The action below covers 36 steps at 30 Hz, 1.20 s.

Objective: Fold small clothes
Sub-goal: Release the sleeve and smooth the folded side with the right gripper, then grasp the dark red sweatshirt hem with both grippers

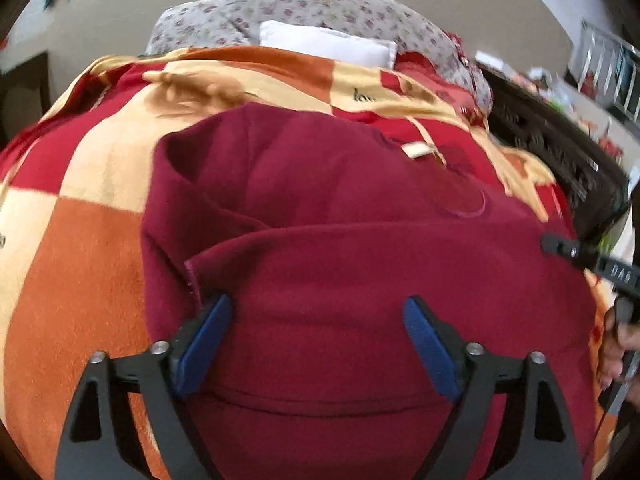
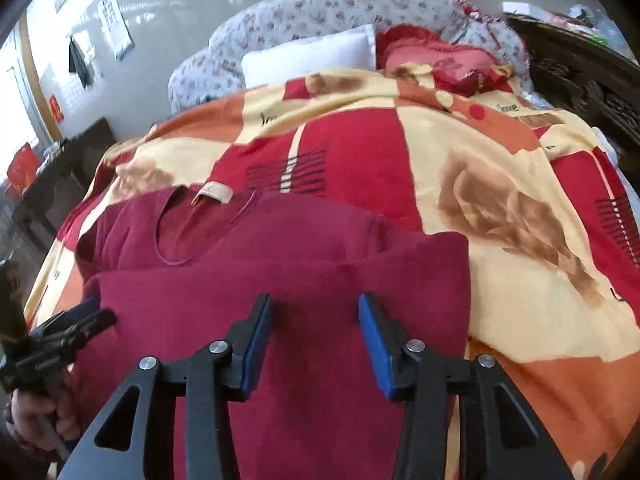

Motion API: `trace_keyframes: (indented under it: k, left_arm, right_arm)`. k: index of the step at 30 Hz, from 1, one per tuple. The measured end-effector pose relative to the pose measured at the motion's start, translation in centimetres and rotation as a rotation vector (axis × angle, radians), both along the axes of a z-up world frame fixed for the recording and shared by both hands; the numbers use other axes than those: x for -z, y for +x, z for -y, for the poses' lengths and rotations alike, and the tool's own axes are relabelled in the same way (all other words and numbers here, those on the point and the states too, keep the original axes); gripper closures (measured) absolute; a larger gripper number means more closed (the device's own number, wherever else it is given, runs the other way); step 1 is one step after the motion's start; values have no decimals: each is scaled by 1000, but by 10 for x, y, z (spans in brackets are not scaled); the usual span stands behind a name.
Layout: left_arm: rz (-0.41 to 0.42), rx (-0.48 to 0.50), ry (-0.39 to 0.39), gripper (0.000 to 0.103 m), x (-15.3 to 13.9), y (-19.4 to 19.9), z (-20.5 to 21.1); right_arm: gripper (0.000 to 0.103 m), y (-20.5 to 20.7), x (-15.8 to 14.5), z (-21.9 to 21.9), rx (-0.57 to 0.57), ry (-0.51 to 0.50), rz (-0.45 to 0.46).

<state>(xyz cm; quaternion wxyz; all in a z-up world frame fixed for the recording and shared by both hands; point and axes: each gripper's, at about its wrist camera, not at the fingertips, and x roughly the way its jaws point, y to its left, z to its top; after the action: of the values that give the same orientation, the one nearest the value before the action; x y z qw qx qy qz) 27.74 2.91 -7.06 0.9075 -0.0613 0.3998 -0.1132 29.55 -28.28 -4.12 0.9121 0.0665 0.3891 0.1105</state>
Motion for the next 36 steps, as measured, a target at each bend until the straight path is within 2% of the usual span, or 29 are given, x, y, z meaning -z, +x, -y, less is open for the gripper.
trace_keyframes:
  k: [1, 2, 4, 5, 7, 9, 10, 13, 15, 17, 22, 24, 26, 28, 30, 33, 35, 36]
  left_arm:
    - [-11, 20, 15, 0, 1, 2, 4]
    - [-26, 38, 41, 0, 1, 5, 9]
    - [-42, 32, 54, 0, 2, 5, 11]
    - [-52, 33, 40, 0, 0, 6, 9]
    - [-63, 53, -3, 0, -7, 4, 4]
    - [-37, 55, -70, 0, -21, -12, -10]
    - [-15, 46, -75, 0, -29, -23, -16]
    - [66, 34, -23, 0, -49, -69, -35]
    - [81, 23, -18, 0, -53, -102, -48]
    - [67, 21, -13, 0, -51, -135, -60]
    - [5, 50, -8, 0, -34, -220, -80]
    - [-22, 110, -79, 0, -24, -251, -84]
    - [-44, 172, -159, 0, -14, -281, -85]
    - [-49, 217, -168, 0, -8, -298, -81]
    - [-69, 220, -155, 0, 1, -310, -77]
    - [-92, 198, -209, 0, 14, -322, -83]
    - [-80, 191, -228, 0, 14, -328, -84]
    - [-91, 193, -267, 0, 13, -329, -84]
  right_arm:
    - [46, -1, 2, 0, -1, 6, 3]
    - [40, -2, 2, -1, -7, 9, 9]
    - [5, -3, 1, -7, -67, 29, 2]
    - [0, -4, -1, -11, -88, 31, -15]
    - [1, -3, -9, -22, -116, -17, -55]
    - [4, -14, -19, -28, -114, -55, -68]
    - [4, -22, -26, -30, -109, -69, -63]
    - [4, -70, -45, -30, -96, -104, -12]
    - [4, -105, -46, -26, -102, -106, -20]
    - [4, -140, -44, -23, -104, -111, -15]
    - [4, -258, -41, -12, -67, -107, 127]
    - [3, -302, -35, -8, -21, -123, 154]
    - [3, -333, -25, -4, -14, -75, 152]
    - [3, -365, -15, -4, -23, -45, 169]
    - [3, -383, -8, -10, -9, -81, 194]
    - [4, -393, 0, -17, 1, -106, 203]
    - [4, -396, 5, -20, -3, -82, 204]
    - [4, -399, 7, -21, -4, -78, 208]
